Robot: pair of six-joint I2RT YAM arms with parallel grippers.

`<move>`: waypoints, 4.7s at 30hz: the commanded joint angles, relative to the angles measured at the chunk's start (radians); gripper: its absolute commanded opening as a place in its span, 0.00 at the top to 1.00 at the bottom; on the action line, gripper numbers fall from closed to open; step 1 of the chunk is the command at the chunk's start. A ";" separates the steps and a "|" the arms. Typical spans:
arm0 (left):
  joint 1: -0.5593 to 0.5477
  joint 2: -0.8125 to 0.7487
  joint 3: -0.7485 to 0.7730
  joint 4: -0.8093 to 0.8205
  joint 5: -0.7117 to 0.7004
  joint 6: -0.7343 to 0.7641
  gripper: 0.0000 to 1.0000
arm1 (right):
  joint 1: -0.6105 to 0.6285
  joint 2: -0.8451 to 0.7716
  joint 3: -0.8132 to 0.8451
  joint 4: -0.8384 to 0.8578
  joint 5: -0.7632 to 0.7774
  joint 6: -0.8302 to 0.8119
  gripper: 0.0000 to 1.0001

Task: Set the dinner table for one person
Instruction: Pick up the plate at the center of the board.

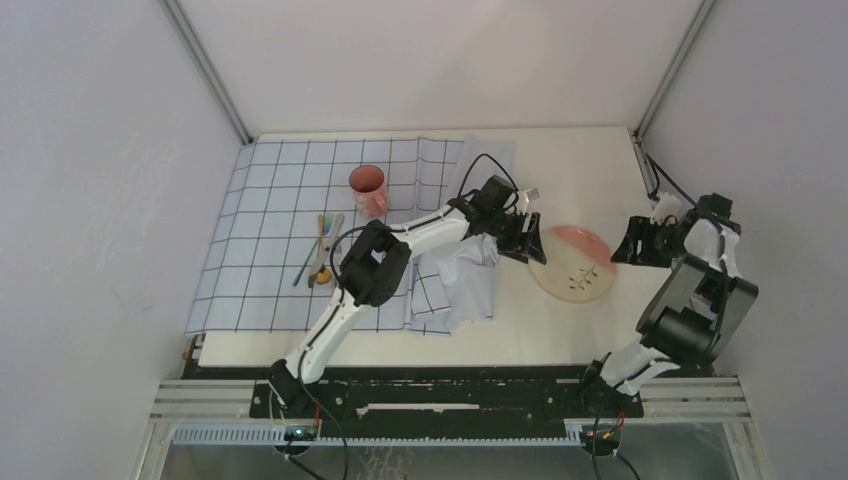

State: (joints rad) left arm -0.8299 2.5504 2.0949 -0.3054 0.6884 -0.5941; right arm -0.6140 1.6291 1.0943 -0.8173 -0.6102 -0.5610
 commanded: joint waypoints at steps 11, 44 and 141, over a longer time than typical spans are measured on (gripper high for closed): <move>-0.013 -0.034 0.036 -0.052 0.014 0.042 0.31 | -0.050 0.022 0.037 0.029 0.149 0.004 0.32; -0.012 -0.032 0.031 -0.054 0.027 0.034 0.31 | 0.057 0.272 0.168 -0.076 -0.194 -0.012 0.30; -0.032 -0.075 0.073 -0.082 -0.167 0.084 0.37 | 0.015 0.359 0.300 -0.357 -0.607 -0.160 1.00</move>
State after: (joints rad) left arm -0.8551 2.4893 2.0598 -0.3717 0.5056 -0.5667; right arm -0.5438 2.0018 1.2812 -1.0618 -1.1210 -0.6544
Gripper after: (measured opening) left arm 0.635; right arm 0.256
